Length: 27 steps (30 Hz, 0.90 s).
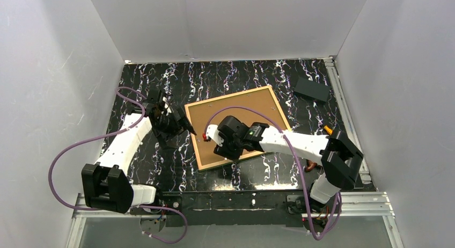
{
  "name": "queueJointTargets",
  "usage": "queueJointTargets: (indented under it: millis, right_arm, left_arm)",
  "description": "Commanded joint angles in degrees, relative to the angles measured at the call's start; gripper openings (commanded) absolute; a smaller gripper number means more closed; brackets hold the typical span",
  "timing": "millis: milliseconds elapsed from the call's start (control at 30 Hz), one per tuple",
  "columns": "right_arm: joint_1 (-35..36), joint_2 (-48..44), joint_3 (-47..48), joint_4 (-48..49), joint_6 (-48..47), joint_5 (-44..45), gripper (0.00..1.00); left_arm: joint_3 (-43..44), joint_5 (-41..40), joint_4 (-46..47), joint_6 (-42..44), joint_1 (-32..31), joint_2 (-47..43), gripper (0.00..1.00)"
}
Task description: Take the photo out of the frame
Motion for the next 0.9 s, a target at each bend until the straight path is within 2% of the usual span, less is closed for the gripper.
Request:
queueJointTargets:
  millis: [0, 233, 433, 633, 733, 867]
  right_arm:
    - [1.4, -1.2, -1.3, -2.1, -3.0, -3.2, 0.61]
    - [1.9, 0.0, -5.1, -1.3, -3.2, -2.1, 0.63]
    - [3.0, 3.4, -6.2, 1.0, -5.0, 3.3, 0.53]
    - [5.0, 5.8, -7.1, 3.3, -7.0, 10.2, 0.51]
    - [5.9, 6.4, -7.5, 4.2, -7.6, 12.7, 0.43]
    - [7.9, 6.0, -8.9, 6.6, -7.9, 17.2, 0.23]
  left_arm:
    - [-3.8, 4.8, -5.3, 0.9, 0.6, -1.5, 0.98]
    - [-8.9, 9.5, 1.7, -4.8, 0.6, -0.6, 0.98]
    - [-10.3, 9.2, 3.1, -5.4, 0.6, -0.8, 0.98]
    - [-11.5, 9.2, 3.6, -5.0, 0.7, -1.2, 0.98]
    - [-11.7, 8.3, 3.4, -5.0, 0.7, -1.2, 0.98]
    - [-9.7, 2.8, -0.1, -4.9, 1.2, -2.6, 0.98]
